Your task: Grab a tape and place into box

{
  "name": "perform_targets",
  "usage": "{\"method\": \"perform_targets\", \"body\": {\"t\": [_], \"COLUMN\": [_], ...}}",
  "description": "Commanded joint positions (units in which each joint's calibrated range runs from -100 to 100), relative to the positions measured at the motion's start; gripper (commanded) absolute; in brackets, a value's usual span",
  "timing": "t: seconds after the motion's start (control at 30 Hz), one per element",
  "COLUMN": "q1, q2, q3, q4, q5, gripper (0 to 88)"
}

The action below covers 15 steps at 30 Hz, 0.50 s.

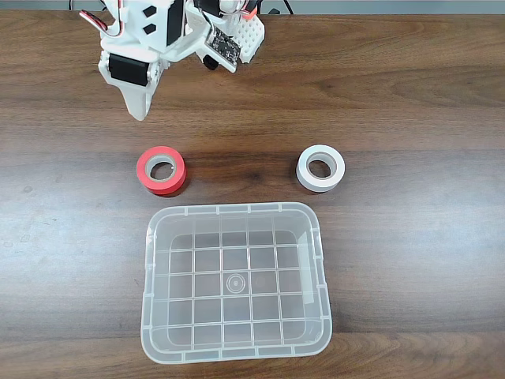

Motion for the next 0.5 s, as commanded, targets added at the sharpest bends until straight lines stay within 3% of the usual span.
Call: {"method": "perform_targets", "body": {"t": [0.0,0.47], "q1": [-2.16,-2.89], "q2": [5.39,21.64], "q3": [-11.48,-12.35], "q4": [0.61,-0.33], "q5": [0.39,0.07], "gripper": [1.1,1.7]}}
